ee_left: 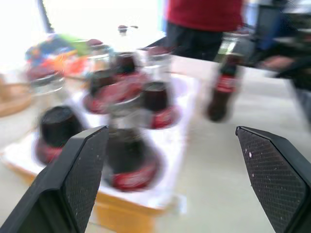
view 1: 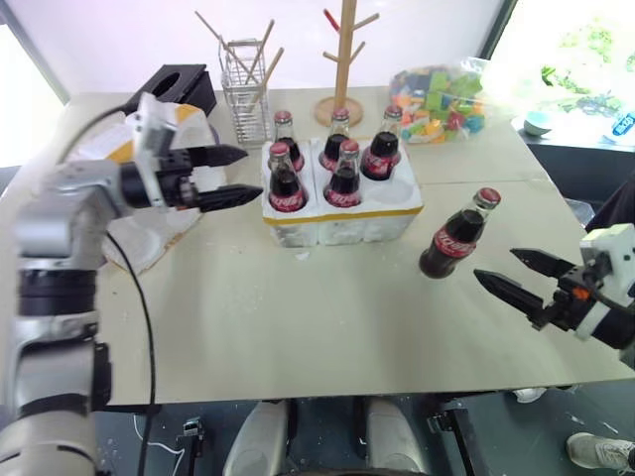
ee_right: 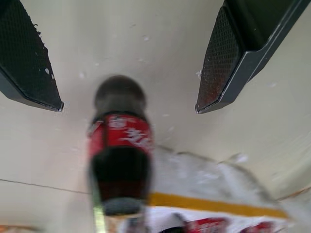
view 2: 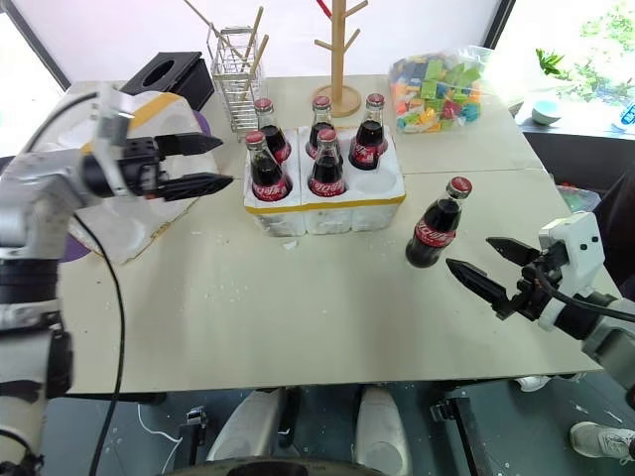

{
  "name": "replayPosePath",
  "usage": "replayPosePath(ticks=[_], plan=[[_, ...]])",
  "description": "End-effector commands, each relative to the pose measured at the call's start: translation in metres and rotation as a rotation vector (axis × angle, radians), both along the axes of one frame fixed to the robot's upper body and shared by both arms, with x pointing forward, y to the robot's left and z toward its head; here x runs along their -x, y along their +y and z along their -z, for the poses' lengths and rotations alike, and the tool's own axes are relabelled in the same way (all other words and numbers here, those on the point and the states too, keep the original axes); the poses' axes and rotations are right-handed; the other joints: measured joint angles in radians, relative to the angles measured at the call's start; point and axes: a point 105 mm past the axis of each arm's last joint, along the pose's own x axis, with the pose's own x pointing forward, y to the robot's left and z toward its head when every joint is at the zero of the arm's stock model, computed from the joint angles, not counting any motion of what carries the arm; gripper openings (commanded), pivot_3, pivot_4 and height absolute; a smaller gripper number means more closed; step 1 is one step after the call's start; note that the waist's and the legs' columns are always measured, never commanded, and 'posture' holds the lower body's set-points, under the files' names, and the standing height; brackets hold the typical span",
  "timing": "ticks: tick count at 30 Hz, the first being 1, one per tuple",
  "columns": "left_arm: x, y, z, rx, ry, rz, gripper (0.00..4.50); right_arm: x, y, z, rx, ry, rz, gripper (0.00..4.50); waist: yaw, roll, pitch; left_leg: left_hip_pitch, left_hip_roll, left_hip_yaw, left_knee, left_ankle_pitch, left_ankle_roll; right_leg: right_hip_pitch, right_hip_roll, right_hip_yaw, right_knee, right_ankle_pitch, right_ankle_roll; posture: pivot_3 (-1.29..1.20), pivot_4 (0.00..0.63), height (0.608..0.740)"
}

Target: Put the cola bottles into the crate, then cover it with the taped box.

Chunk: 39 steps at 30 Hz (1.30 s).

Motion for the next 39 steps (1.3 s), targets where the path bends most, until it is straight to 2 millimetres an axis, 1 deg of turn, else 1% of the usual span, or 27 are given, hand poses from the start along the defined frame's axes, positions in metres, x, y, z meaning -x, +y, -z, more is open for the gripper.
replayPosePath(ticks=[1, 5, 8, 11, 14, 18, 22, 23, 24, 25, 26, 30, 31, 33, 36, 39], plan=[[0.027, -0.005, 0.003, -0.05, 0.042, 0.093, 4.36, -0.011, 0.002, -0.005, -0.008, -0.05, 0.0, 4.5, -0.001, 0.001, 0.0, 0.0, 0.0, 0.0, 0.0, 0.0, 0.0, 0.001, 0.0, 0.0, 0.0, 0.0, 0.0, 0.0, 0.15, 0.74], [0.037, -0.007, 0.015, -0.087, 0.08, 0.1, 4.36, -0.027, 0.002, 0.0, -0.039, -0.049, 0.014, 4.5, -0.005, 0.0, 0.0, 0.001, 0.0, 0.0, 0.0, 0.0, 0.0, 0.001, 0.0, 0.0, 0.0, 0.0, 0.0, 0.0, 0.15, 0.74], [0.04, -0.012, 0.016, -0.07, 0.078, 0.095, 4.36, -0.04, 0.003, 0.005, -0.067, -0.04, 0.024, 4.5, -0.006, 0.0, 0.0, 0.001, 0.0, 0.0, -0.001, 0.0, 0.0, 0.0, 0.001, 0.0, 0.0, 0.0, 0.0, 0.0, 0.15, 0.74], [0.045, -0.015, 0.018, -0.07, 0.076, 0.099, 4.36, -0.046, 0.007, 0.003, -0.114, -0.042, 0.007, 4.5, -0.004, 0.001, 0.0, 0.001, 0.0, 0.0, -0.001, 0.0, 0.0, 0.0, 0.001, 0.0, 0.0, 0.0, 0.0, 0.0, 0.15, 0.74], [0.043, -0.016, 0.017, -0.062, 0.075, 0.087, 4.36, -0.052, 0.014, 0.003, -0.142, -0.045, -0.02, 4.5, -0.005, 0.001, 0.0, 0.001, 0.0, 0.0, 0.0, 0.0, 0.0, 0.0, 0.001, 0.0, 0.0, 0.0, 0.0, 0.0, 0.15, 0.74], [0.038, -0.017, 0.019, -0.064, 0.067, 0.07, 4.36, -0.064, 0.024, 0.007, -0.154, -0.044, -0.038, 4.5, -0.006, 0.001, 0.0, 0.001, 0.0, 0.0, 0.0, 0.0, 0.0, 0.0, 0.001, 0.0, 0.0, 0.0, 0.0, 0.0, 0.15, 0.74], [0.035, -0.018, 0.018, -0.062, 0.052, 0.059, 4.36, -0.072, 0.027, 0.01, -0.164, -0.045, -0.034, 4.5, -0.007, 0.001, 0.0, 0.001, 0.0, 0.0, -0.001, 0.0, 0.0, 0.0, 0.001, 0.0, 0.0, 0.0, 0.0, 0.0, 0.15, 0.74], [0.035, -0.018, 0.018, -0.061, 0.049, 0.057, 4.5, -0.072, 0.028, 0.008, -0.166, -0.053, -0.04, 3.97, -0.007, 0.001, 0.0, 0.001, 0.0, 0.0, -0.001, 0.0, 0.0, 0.0, 0.001, 0.0, 0.0, 0.0, 0.0, 0.0, 0.15, 0.74], [0.034, -0.018, 0.017, -0.06, 0.047, 0.053, 4.5, -0.072, 0.029, 0.004, -0.165, -0.073, -0.049, 3.7, -0.006, 0.001, 0.0, 0.001, 0.0, 0.0, -0.001, 0.0, 0.0, 0.0, 0.001, 0.0, 0.0, 0.0, 0.0, 0.0, 0.15, 0.74], [0.033, -0.017, 0.016, -0.059, 0.044, 0.046, 4.5, -0.071, 0.03, -0.002, -0.171, -0.094, -0.057, 3.21, -0.006, 0.001, 0.0, 0.001, 0.0, 0.0, -0.001, 0.0, 0.0, 0.0, 0.001, 0.0, 0.0, 0.0, 0.0, 0.0, 0.15, 0.74], [0.033, -0.016, 0.016, -0.057, 0.043, 0.038, 4.5, -0.07, 0.032, -0.01, -0.178, -0.115, -0.067, 2.89, -0.006, 0.001, 0.0, 0.001, 0.0, 0.0, -0.001, 0.0, 0.0, 0.0, 0.001, 0.0, 0.0, 0.0, 0.0, 0.0, 0.15, 0.74], [0.032, -0.006, 0.013, -0.04, 0.047, -0.007, 4.5, -0.062, 0.046, -0.052, -0.202, -0.221, -0.178, 2.86, -0.008, 0.005, 0.003, 0.001, 0.0, 0.0, -0.001, 0.0, 0.0, 0.0, 0.001, 0.0, 0.0, 0.0, 0.0, 0.0, 0.15, 0.74], [0.032, -0.005, 0.013, -0.037, 0.048, -0.016, 4.5, -0.061, 0.049, -0.06, -0.2, -0.235, -0.199, 2.86, -0.012, 0.006, 0.004, 0.001, 0.0, 0.001, -0.001, 0.0, 0.0, -0.001, 0.001, 0.0, 0.001, 0.0, 0.0, 0.0, 0.15, 0.74], [0.031, -0.001, 0.013, -0.03, 0.045, -0.039, 4.5, -0.065, 0.061, -0.08, -0.192, -0.278, -0.255, 2.86, -0.02, 0.007, 0.005, 0.0, 0.0, 0.001, -0.001, 0.0, 0.0, -0.002, 0.001, 0.001, 0.002, 0.0, 0.0, 0.0, 0.15, 0.74], [0.03, 0.002, 0.014, -0.028, 0.041, -0.059, 4.5, -0.073, 0.079, -0.103, -0.176, -0.331, -0.321, 2.86, -0.03, 0.007, 0.005, 0.0, 0.0, 0.001, -0.002, 0.0, 0.0, -0.002, 0.002, 0.001, 0.002, 0.0, 0.001, 0.0, 0.15, 0.74], [0.027, 0.001, 0.015, -0.034, 0.025, -0.071, 4.5, -0.094, 0.099, -0.12, -0.153, -0.368, -0.362, 2.86, -0.036, 0.007, 0.005, 0.0, 0.001, 0.001, -0.003, 0.0, 0.0, -0.003, 0.002, 0.001, 0.002, 0.002, 0.003, 0.0, 0.15, 0.74]])
